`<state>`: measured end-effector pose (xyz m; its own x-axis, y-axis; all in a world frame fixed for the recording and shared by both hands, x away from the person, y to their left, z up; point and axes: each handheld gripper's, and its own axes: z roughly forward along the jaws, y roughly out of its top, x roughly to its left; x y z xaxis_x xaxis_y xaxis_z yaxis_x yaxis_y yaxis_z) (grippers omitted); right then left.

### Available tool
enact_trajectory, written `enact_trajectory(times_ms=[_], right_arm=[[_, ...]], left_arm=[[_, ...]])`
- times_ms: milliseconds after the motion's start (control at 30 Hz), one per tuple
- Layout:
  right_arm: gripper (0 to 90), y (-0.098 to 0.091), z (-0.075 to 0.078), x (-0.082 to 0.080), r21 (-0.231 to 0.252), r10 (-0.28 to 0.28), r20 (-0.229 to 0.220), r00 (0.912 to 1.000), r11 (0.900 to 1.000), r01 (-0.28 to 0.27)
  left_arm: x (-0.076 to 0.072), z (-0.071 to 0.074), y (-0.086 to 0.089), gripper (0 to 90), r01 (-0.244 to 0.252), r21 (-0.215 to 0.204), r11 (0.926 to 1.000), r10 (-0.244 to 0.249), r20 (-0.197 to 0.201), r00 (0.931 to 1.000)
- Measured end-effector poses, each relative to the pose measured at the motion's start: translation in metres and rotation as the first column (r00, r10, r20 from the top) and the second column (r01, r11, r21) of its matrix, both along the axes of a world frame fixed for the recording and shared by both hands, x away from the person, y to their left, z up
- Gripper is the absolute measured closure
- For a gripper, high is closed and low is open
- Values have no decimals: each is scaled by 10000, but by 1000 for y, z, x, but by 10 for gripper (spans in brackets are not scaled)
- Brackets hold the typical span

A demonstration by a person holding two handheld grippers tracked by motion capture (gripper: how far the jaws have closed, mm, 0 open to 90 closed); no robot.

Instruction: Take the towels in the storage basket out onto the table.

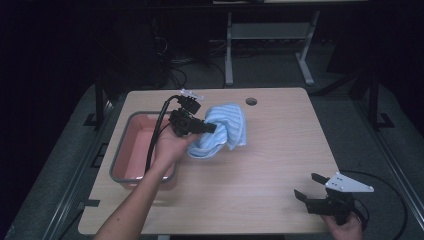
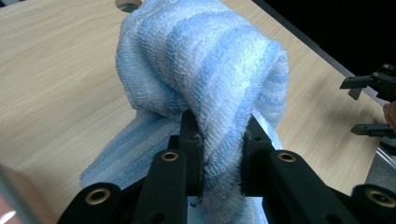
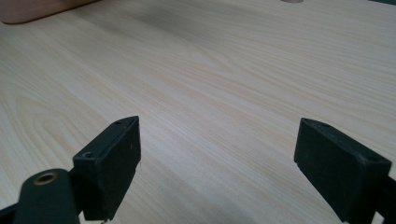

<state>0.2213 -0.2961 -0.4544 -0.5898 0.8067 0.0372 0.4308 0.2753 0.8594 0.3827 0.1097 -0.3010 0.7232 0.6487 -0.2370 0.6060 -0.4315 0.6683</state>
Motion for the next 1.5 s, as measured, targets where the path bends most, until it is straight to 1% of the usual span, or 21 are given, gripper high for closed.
enact_trajectory(times_ms=[67,133,200,300,333,400,433,600,733,833,867,967,1033,1200,1267,1367,1400,1433,1500], right_arm=[[142,-1,0,0,22,-6,11,10000,10000,6],[143,-1,0,0,30,7,4,10000,10000,-7],[143,-1,0,-1,23,22,22,10000,10000,-22],[143,-1,1,-1,84,-10,54,10000,10000,10],[142,-1,1,-1,127,-22,58,10000,9999,21],[143,-1,1,-1,124,-13,57,10000,9999,12],[143,-1,1,0,134,0,61,10000,9999,0],[143,0,1,1,114,55,63,10000,9999,-56],[142,0,1,1,103,79,62,9999,9999,-79],[143,0,1,1,143,28,86,10000,9999,-29],[143,-1,0,1,165,32,61,10000,9999,-33],[143,-1,0,1,188,25,2,10000,9998,-25],[142,-1,0,1,183,17,1,10000,9998,-17],[143,0,-1,2,160,35,17,10000,9999,-35],[142,0,-1,2,152,26,-20,10000,9999,-25],[143,0,-1,2,79,42,-14,10000,10000,-42],[143,0,-1,2,77,44,4,10000,10000,-44],[142,0,-1,2,106,40,-27,10000,9999,-40],[142,0,-1,3,140,42,-48,10000,9999,-42]], left_arm=[[1,-2,-5,752,144,67,9999,-144,-45,9999],[2,-6,-9,752,147,11,9999,-146,-100,9998],[3,-11,-14,752,207,87,9997,-206,-171,9996],[4,-17,-19,752,201,89,9998,-198,-280,9994],[5,-18,-20,752,272,165,9995,-266,-318,9991],[6,-22,-23,751,256,143,9996,-250,-387,9989],[7,-24,-24,751,372,263,9990,-361,-399,9985],[9,-30,-32,751,356,150,9993,-347,-533,9980],[12,-38,-39,751,505,285,9983,-485,-659,9966],[13,-46,-45,751,511,292,9983,-488,-744,9960],[14,-48,-47,750,454,243,9987,-433,-804,9958],[16,-52,-49,751,559,252,9981,-535,-904,9945],[16,-55,-52,751,465,150,9988,-449,-968,9943],[19,-59,-54,751,498,107,9987,-485,-1013,9937],[20,-61,-56,751,446,16,9990,-442,-1054,9934],[21,-63,-57,748,418,-7,9991,-416,-1062,9935],[21,-64,-58,747,333,-76,9994,-340,-1056,9938],[21,-65,-59,748,398,-45,9992,-401,-1050,9937],[21,-67,-62,748,327,-117,9994,-337,-1091,9935]])
